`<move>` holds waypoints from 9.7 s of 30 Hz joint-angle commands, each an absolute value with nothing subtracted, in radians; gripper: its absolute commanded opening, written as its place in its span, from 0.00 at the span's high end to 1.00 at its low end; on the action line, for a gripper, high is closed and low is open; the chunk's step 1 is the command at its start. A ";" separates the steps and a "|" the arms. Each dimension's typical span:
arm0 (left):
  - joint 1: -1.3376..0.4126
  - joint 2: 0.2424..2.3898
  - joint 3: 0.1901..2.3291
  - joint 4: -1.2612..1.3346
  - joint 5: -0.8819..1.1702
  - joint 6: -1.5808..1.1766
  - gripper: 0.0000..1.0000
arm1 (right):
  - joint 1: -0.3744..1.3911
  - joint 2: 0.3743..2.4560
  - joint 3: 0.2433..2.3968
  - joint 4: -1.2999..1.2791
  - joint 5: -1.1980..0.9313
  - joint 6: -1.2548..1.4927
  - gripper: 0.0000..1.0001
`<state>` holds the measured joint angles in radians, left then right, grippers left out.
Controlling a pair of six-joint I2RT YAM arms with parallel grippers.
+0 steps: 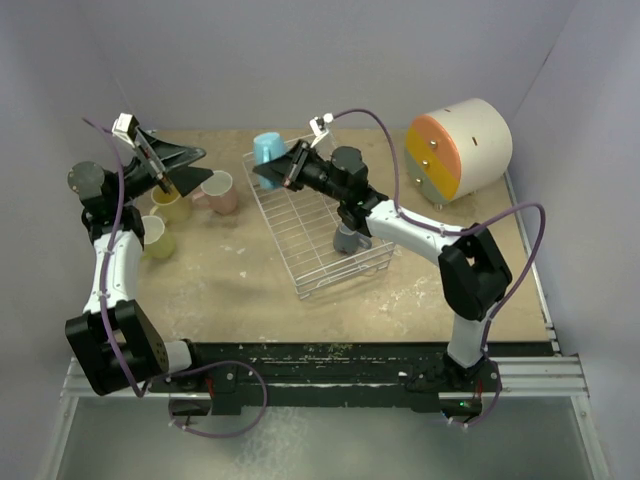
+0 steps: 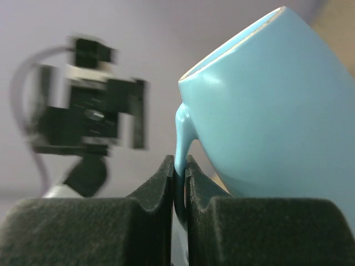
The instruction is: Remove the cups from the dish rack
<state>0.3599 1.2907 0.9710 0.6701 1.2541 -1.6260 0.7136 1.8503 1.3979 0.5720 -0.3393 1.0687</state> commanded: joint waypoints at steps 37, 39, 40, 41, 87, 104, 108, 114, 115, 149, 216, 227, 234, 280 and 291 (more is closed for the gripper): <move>0.362 1.295 1.258 0.927 1.021 -2.125 0.13 | 0.879 2.173 1.893 1.515 -0.366 1.586 1.00; 0.362 1.300 1.259 0.942 1.017 -2.126 0.26 | 0.879 2.187 1.914 1.495 -0.412 1.604 1.00; 0.362 1.302 1.261 0.947 1.017 -2.129 0.32 | 0.878 2.193 1.926 1.471 -0.435 1.611 1.00; 0.362 1.305 1.266 0.952 1.017 -2.131 0.39 | 0.879 2.199 1.934 1.461 -0.451 1.614 1.00; 0.350 1.209 1.700 -0.251 1.102 -0.558 1.00 | 0.657 1.619 1.389 0.674 -0.652 1.058 0.00; 0.149 1.218 1.561 -1.229 0.563 0.625 1.00 | 0.629 1.381 1.457 -0.121 -0.143 0.639 0.00; 0.147 1.161 1.417 -1.218 0.440 0.725 1.00 | 0.630 1.356 1.440 -0.170 -0.112 0.616 0.00; 0.147 1.109 1.212 -1.116 0.324 0.784 1.00 | 0.629 1.301 1.397 -0.225 0.021 0.622 0.00; 0.147 1.107 1.191 -1.118 0.314 0.788 1.00 | 0.629 1.283 1.388 -0.233 0.050 0.629 0.00; 0.377 1.255 0.849 -0.831 0.214 0.949 1.00 | 0.826 1.462 1.543 -0.643 0.488 0.826 0.00; 0.391 1.216 1.550 -1.546 0.653 0.941 0.02 | 0.668 1.594 1.276 -0.449 -0.009 0.356 0.04; 0.392 1.182 1.554 -1.548 0.651 0.945 0.01 | 0.635 1.600 1.311 -0.501 0.002 0.288 0.05; 0.391 1.209 1.560 -1.548 0.672 0.922 0.01 | 0.614 1.631 1.307 -0.482 -0.053 0.233 0.10; 0.393 1.282 1.521 -0.815 1.397 -0.176 0.01 | 0.798 1.519 1.468 -0.160 -0.105 0.530 1.00; 0.393 1.178 1.198 0.057 1.432 -1.041 0.01 | 0.848 1.496 1.480 0.156 -0.190 0.688 1.00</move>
<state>0.3862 1.2320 1.2259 -0.2790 1.3758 -0.7269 0.8261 1.5307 1.4242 -0.0849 -0.1352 0.6109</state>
